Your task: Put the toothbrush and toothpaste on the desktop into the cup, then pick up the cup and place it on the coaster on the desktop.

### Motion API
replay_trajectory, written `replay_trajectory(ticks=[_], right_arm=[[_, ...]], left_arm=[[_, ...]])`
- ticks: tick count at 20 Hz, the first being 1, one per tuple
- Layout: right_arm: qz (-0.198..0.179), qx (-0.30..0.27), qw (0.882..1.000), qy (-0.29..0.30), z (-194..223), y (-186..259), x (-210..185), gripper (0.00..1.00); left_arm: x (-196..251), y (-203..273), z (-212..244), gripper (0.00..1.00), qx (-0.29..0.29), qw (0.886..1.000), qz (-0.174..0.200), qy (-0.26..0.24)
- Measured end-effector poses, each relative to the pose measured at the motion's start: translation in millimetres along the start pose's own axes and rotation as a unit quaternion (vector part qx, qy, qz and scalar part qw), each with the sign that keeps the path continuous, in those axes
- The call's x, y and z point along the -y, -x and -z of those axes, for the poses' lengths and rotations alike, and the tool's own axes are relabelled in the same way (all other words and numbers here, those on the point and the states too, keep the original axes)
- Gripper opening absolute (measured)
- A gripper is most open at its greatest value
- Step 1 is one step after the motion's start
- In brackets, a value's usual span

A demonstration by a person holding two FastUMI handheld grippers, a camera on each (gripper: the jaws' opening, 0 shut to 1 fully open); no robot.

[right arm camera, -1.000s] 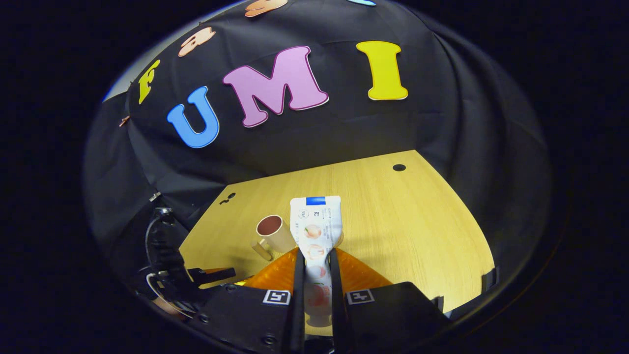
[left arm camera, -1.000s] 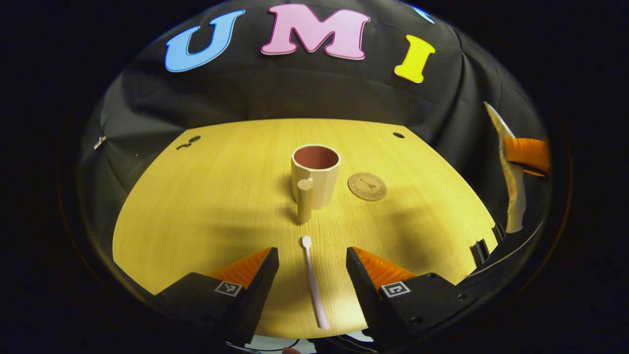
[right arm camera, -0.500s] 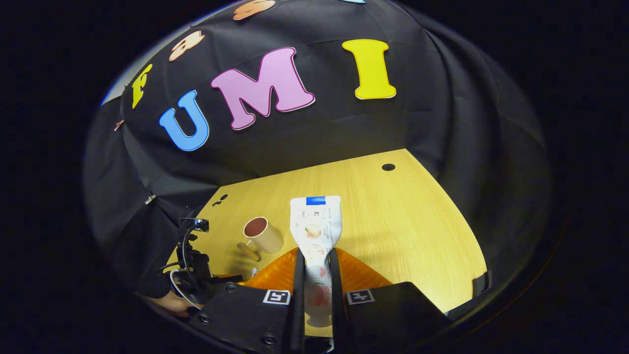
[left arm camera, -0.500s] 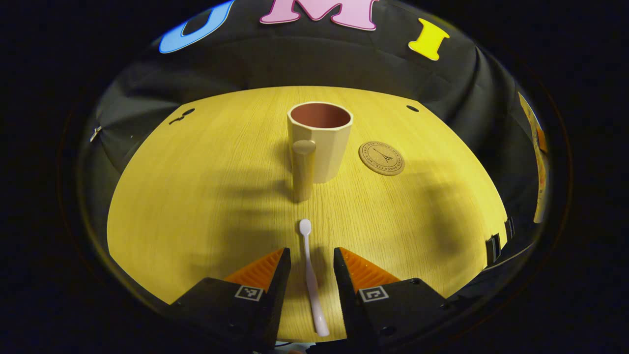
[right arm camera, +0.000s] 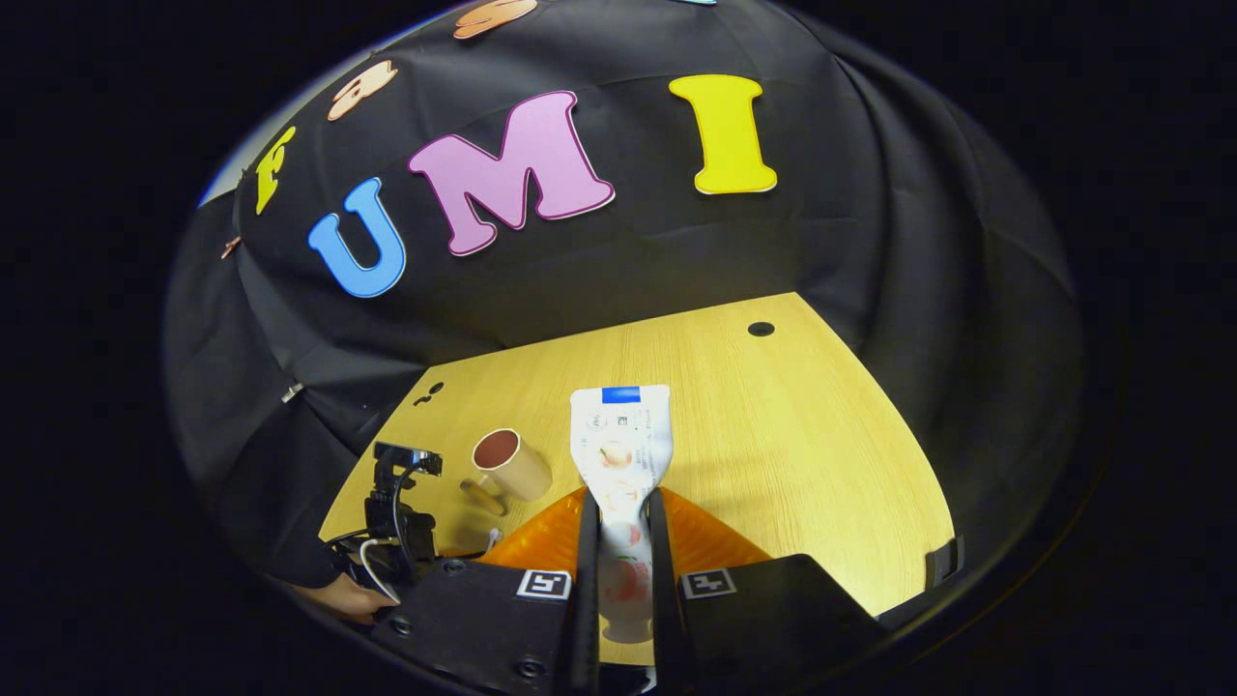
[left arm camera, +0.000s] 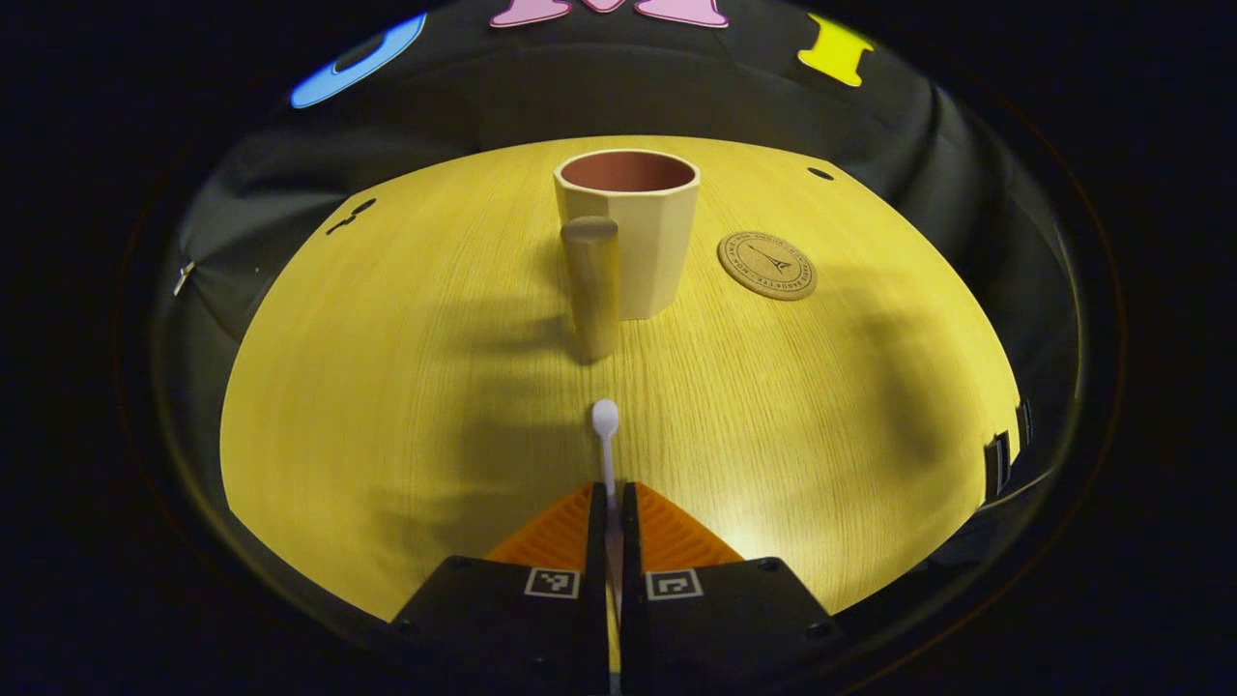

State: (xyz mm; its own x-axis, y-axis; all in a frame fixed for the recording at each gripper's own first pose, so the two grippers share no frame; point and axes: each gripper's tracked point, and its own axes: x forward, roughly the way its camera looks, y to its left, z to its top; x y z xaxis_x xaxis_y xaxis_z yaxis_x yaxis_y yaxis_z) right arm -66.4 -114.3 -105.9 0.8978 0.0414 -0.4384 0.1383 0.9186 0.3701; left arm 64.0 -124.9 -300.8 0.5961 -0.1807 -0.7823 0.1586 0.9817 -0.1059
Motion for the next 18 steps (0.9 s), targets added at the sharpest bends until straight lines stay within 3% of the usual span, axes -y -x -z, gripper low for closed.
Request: replay_trajectory(ticks=[5, 9, 14, 18], right_arm=[[0.003, 0.005, 1.0, 0.0, 0, -1, -6, 0.26], [-0.009, 0.014, 1.0, -0.002, -2, 0, -21, 0.26], [-0.053, 0.04, 0.998, -0.002, -27, -18, -66, 0.26], [-0.11, 0.078, 0.991, -0.002, -65, -51, -120, 0.26]], left_arm=[[5, 9, 5, 0.06, -0.01, 0.999, 0.047, 0.003], [1, 32, -9, 0.06, 0.034, 0.997, 0.061, 0.018], [0, 90, -51, 0.06, 0.131, 0.982, 0.116, 0.065], [-9, 135, -75, 0.06, 0.179, 0.968, 0.15, 0.095]])
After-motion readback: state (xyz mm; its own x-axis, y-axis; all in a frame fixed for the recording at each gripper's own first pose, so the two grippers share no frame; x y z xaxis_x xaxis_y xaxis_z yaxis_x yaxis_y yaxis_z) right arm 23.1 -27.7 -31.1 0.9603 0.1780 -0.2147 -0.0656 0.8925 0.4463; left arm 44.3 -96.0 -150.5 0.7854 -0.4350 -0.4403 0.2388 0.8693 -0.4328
